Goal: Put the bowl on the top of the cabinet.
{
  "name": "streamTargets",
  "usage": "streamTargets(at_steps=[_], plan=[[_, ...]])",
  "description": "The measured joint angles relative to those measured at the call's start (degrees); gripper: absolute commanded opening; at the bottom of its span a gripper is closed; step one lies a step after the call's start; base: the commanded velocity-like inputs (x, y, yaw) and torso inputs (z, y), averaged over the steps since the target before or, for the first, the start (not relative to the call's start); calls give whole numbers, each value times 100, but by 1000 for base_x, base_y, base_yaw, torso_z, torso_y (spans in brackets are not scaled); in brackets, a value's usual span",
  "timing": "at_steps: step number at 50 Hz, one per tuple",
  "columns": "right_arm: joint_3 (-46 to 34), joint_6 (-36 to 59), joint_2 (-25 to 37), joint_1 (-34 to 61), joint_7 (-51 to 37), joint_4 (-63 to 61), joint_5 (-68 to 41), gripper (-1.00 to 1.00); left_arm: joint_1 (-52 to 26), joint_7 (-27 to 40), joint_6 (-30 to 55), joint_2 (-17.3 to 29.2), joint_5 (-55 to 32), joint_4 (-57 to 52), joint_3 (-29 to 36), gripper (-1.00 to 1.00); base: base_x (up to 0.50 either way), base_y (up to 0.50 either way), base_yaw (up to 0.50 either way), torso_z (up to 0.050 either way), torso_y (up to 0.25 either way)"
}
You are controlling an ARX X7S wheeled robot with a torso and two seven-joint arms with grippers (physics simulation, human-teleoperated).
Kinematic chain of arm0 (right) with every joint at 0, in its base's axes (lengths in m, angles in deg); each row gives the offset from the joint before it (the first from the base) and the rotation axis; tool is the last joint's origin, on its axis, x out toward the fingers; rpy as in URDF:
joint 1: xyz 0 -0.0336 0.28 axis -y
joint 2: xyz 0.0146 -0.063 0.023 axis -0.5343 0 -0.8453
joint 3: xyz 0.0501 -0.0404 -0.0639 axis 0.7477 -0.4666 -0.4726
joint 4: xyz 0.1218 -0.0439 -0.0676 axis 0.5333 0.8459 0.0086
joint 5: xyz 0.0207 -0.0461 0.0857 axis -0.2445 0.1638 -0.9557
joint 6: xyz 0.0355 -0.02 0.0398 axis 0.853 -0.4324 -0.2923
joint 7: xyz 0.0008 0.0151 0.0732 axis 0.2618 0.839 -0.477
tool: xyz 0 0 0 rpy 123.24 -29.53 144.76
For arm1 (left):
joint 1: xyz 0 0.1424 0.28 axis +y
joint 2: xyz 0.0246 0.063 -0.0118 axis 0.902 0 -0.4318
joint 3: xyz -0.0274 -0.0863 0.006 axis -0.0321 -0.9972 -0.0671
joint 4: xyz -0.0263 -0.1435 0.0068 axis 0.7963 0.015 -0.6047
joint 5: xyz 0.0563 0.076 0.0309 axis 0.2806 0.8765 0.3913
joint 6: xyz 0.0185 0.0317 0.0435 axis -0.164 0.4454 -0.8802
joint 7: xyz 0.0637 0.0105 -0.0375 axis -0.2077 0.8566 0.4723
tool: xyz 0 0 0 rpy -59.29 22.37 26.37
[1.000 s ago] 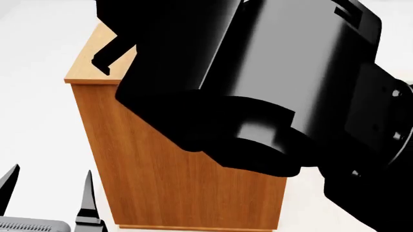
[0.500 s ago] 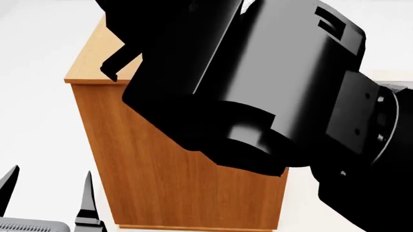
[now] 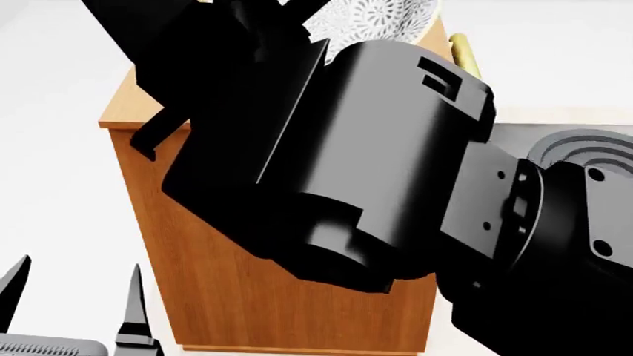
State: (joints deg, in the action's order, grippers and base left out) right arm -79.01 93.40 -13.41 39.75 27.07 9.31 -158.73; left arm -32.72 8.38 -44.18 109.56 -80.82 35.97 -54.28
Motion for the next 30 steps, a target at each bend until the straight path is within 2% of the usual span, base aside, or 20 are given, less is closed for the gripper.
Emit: streamTargets(at_steps=[30], plan=[[-136, -152, -227, -171, -11, 10, 185, -100, 9, 24, -35, 25, -33, 25, 0, 100, 0, 0, 0, 0, 0]])
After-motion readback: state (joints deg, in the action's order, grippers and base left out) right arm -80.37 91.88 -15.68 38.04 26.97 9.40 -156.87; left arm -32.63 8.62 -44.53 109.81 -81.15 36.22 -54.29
